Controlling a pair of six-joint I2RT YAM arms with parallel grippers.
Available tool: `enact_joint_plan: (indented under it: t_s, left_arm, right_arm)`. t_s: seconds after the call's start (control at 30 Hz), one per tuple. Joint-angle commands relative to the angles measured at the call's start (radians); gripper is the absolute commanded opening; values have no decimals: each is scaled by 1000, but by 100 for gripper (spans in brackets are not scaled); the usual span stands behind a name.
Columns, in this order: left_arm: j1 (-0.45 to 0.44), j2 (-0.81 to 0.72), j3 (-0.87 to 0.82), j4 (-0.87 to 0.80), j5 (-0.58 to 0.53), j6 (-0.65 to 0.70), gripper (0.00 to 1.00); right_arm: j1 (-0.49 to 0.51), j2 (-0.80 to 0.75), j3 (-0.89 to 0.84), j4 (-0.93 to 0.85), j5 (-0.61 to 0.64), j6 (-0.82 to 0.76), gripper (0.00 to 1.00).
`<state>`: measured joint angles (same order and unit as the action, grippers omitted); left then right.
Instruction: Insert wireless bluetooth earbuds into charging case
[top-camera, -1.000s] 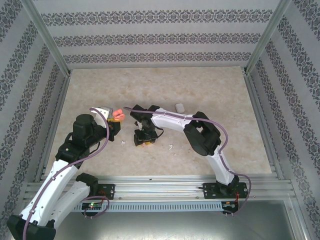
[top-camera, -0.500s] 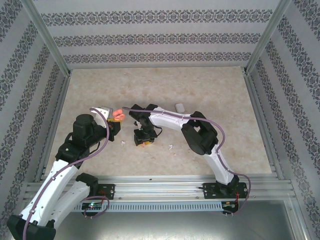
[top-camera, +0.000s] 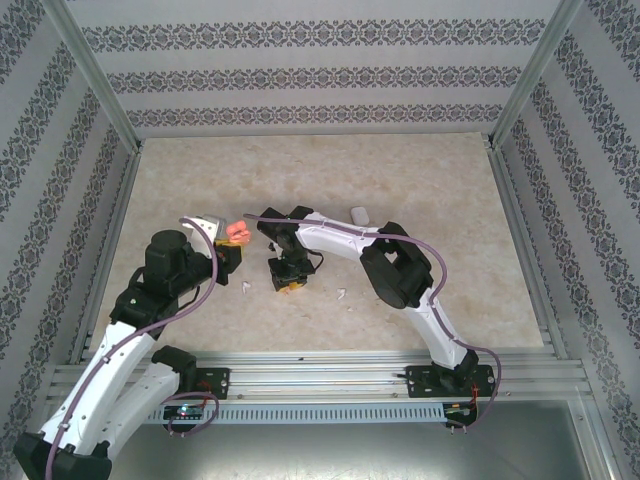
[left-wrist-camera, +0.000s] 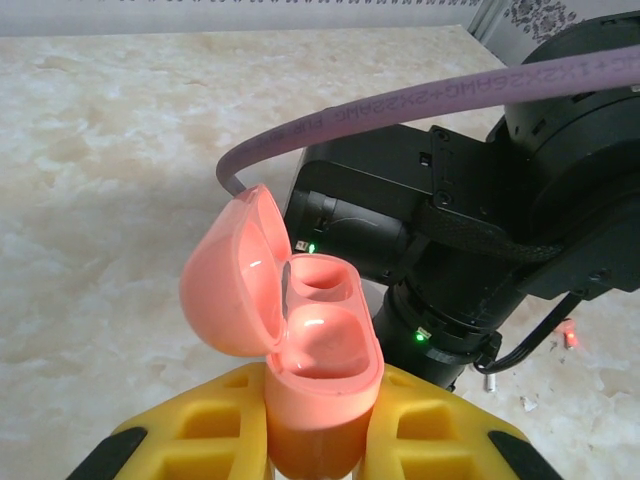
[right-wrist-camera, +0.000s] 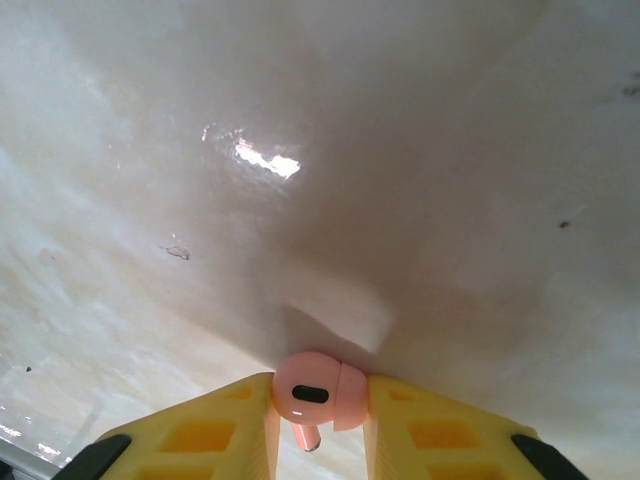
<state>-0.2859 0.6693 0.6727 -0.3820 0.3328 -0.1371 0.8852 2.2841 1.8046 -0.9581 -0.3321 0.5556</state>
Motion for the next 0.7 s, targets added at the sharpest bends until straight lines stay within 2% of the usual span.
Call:
enact_joint_plan:
  t_s: [0.0, 0.3, 0.67]
  left_arm:
    - [7, -22, -12, -3, 30, 16, 0]
    - [8, -25, -31, 45, 92, 11, 0]
    - [7, -27, -94, 251, 208, -1, 0]
  right_arm:
    - [-1, -15, -38, 65, 39, -22, 25]
    - [-24, -174, -150, 162, 129, -30, 23]
    - [-35, -375, -293, 316, 194, 2, 22]
